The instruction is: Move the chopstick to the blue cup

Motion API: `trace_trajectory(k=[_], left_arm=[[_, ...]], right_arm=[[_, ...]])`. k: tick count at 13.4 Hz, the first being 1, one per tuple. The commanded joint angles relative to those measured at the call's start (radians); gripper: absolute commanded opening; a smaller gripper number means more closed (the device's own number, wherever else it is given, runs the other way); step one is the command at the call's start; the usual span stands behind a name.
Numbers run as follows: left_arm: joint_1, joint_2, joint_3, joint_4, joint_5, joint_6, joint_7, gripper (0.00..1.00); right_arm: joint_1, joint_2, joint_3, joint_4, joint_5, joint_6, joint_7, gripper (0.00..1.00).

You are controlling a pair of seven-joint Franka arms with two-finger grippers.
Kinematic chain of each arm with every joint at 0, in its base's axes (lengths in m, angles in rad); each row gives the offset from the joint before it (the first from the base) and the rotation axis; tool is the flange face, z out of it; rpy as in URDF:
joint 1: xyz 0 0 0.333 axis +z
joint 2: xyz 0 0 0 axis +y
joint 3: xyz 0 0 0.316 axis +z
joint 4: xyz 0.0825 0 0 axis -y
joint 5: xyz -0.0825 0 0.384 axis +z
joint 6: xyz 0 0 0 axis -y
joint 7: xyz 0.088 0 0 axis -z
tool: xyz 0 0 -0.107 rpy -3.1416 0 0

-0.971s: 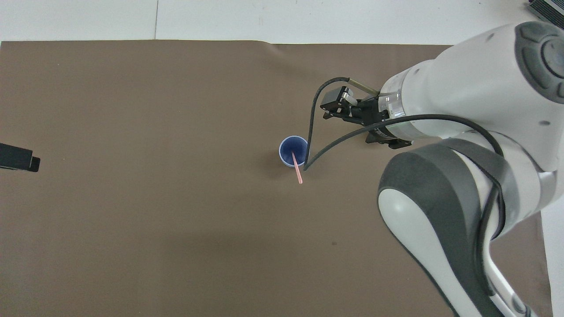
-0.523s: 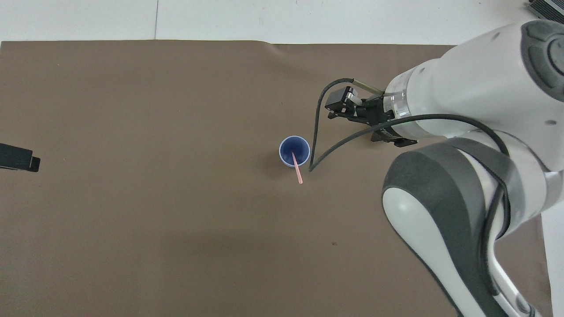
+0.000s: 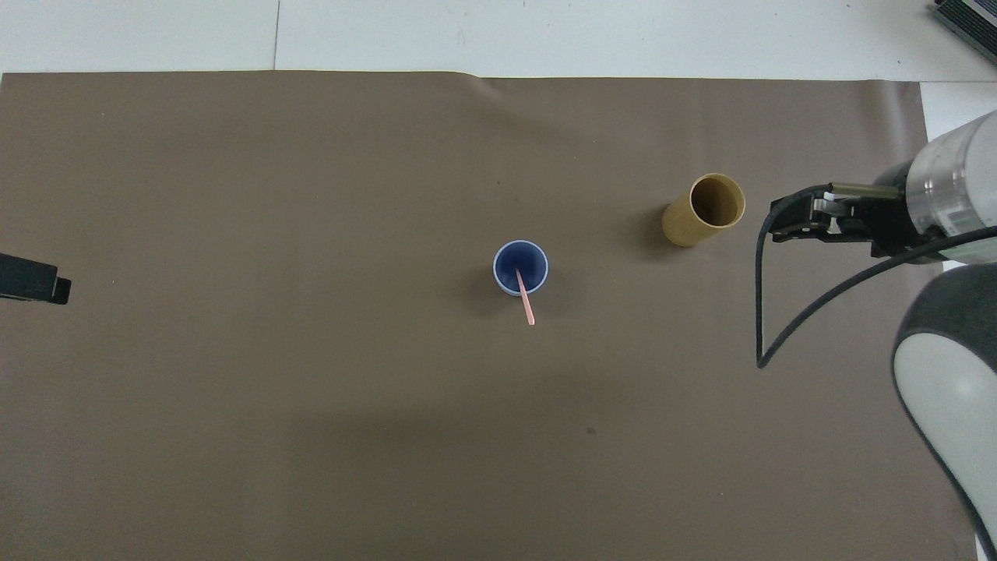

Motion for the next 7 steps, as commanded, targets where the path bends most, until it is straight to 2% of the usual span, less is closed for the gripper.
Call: trace_trajectory(k=[1,7], left_arm=[[0.002,-0.011,0.002,0.002,-0.01,-0.018,0.006,1.0],[0.002,-0.011,0.002,0.002,-0.01,-0.018,0.006,1.0]], right_arm=[[-0.018,-0.031,0.011,-0.025,0.008,-0.019,-0.058,1.0],[-0.041,-0.03,0.009,-0.028,0.056,-0.013,-0.111,1.0]])
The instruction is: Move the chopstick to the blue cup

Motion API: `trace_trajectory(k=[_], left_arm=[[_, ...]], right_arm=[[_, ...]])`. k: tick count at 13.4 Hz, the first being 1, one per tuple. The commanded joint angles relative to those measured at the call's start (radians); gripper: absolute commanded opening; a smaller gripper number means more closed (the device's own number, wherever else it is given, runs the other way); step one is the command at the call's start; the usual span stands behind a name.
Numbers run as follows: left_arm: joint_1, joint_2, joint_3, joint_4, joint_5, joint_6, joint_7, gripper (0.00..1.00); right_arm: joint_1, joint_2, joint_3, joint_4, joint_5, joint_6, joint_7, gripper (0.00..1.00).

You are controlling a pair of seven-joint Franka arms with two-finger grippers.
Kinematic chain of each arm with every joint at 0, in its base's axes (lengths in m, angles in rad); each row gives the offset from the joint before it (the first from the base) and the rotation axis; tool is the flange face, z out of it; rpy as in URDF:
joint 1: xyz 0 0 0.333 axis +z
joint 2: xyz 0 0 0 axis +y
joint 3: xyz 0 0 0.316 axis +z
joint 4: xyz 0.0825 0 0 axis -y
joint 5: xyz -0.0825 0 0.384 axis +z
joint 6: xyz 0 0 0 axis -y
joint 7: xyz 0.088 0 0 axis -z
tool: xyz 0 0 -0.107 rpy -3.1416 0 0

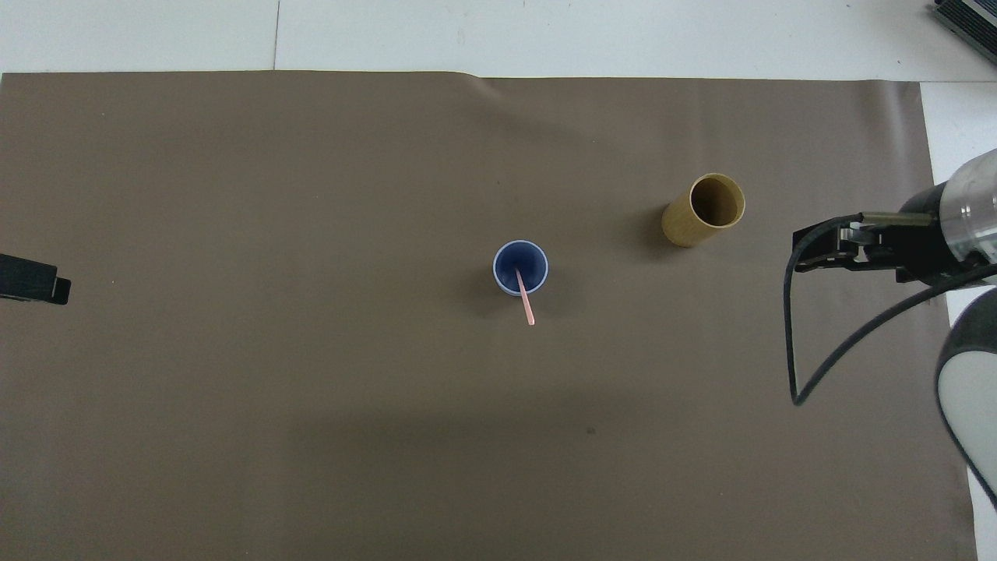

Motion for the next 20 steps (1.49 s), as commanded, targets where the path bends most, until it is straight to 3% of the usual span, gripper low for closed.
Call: trace_trajectory(k=[1,20], left_arm=[[0.002,-0.011,0.002,0.002,-0.01,-0.018,0.006,1.0],[0.002,-0.011,0.002,0.002,-0.009,-0.018,0.006,1.0]], right_arm=[[-0.023,-0.014,0.008,-0.016,0.033,0.003,-0.036,1.0],[-0.054,-0.012,0.01,-0.016,0.034,0.009,-0.034,1.0]])
